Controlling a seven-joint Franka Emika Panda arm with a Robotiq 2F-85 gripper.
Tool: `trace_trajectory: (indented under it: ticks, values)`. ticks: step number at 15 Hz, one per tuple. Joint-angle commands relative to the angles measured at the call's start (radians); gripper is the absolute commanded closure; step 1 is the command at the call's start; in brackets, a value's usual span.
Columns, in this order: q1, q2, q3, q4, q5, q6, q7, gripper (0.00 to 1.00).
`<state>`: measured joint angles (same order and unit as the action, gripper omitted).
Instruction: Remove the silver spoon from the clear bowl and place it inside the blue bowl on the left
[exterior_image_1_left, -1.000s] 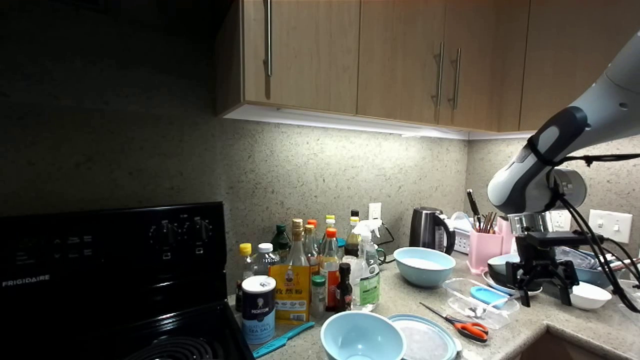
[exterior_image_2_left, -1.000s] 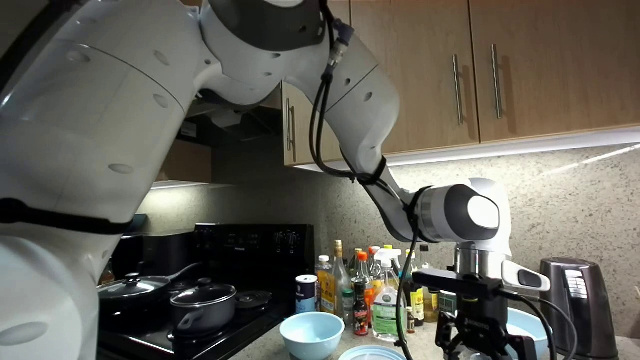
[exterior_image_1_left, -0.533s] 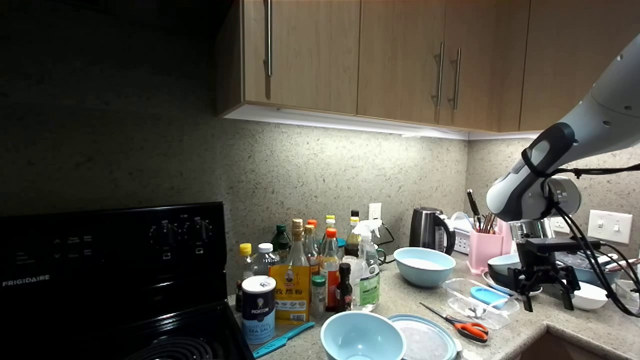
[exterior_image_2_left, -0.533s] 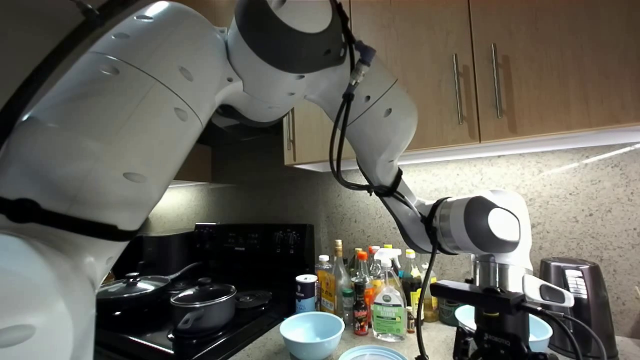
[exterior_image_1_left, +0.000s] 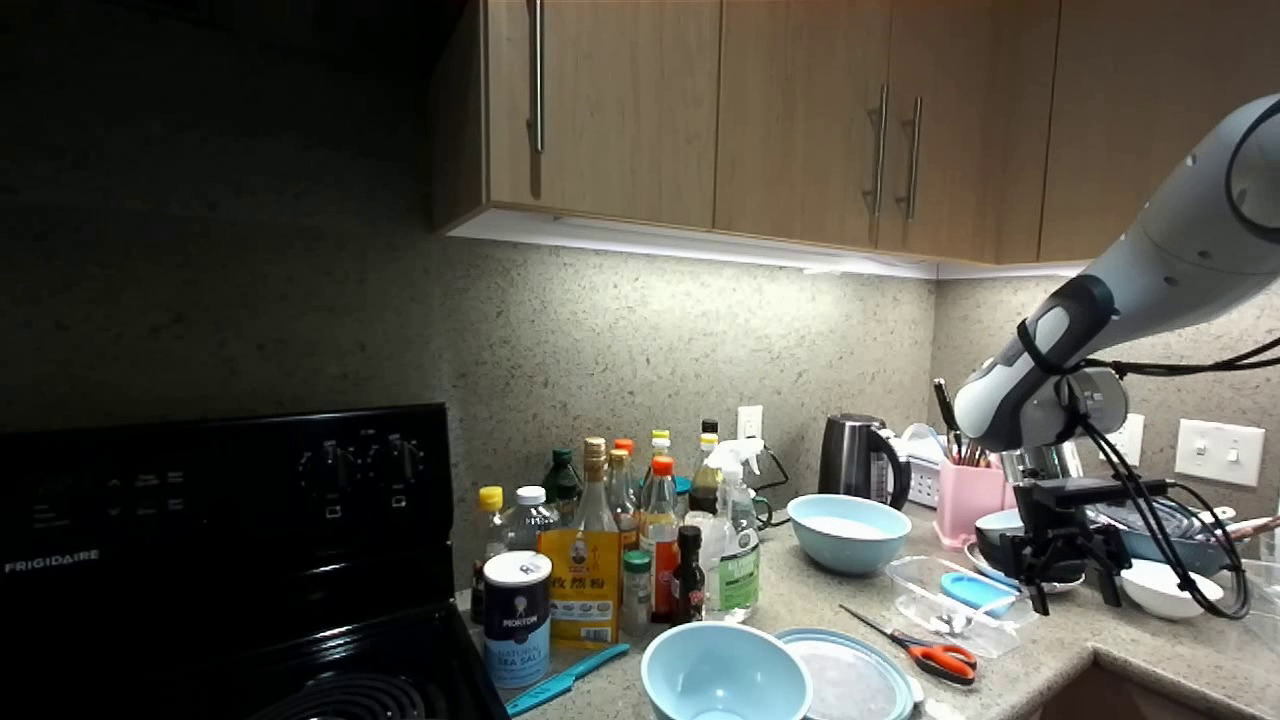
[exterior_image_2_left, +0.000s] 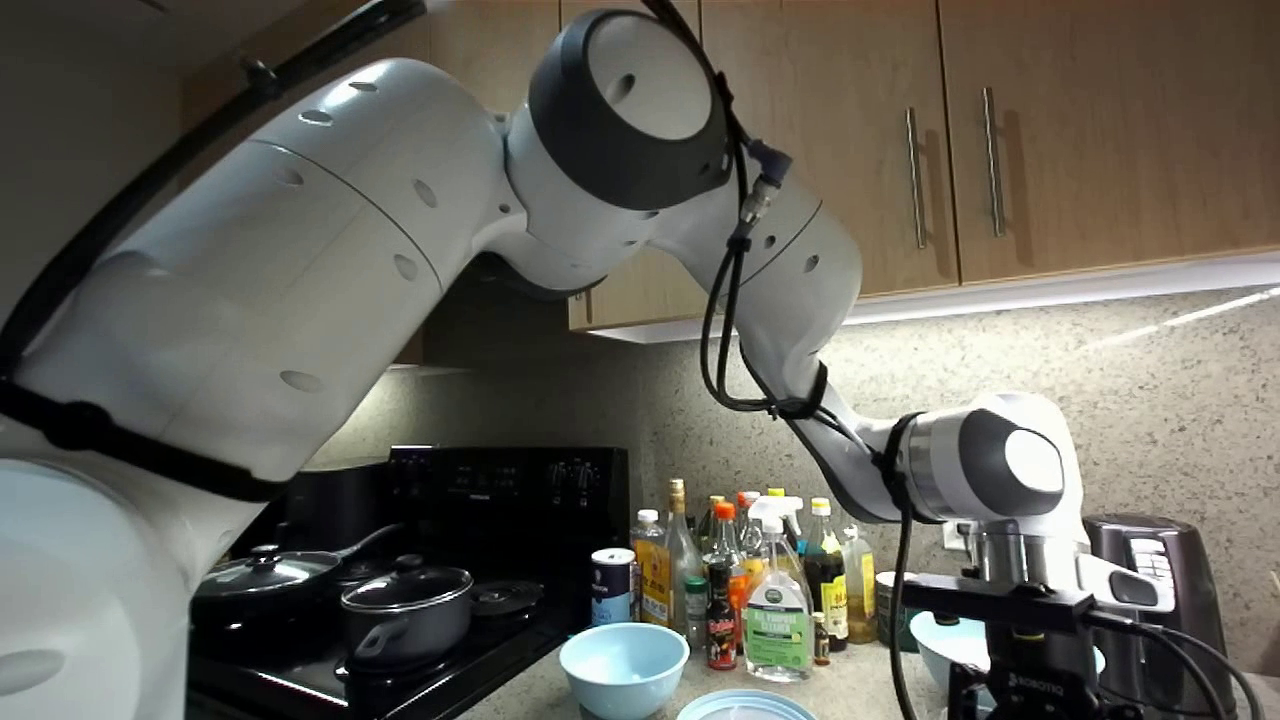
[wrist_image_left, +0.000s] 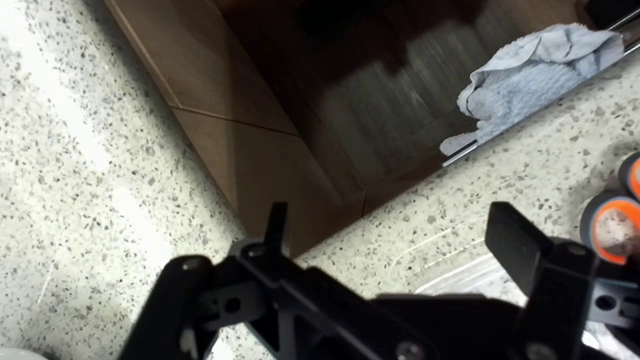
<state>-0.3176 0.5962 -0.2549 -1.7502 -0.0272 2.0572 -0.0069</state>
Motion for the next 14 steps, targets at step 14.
trace_trajectory:
  ticks: [14]
  values:
    - [-0.109,0.187,0.051,0.339,0.098,-0.209,-0.04,0.0]
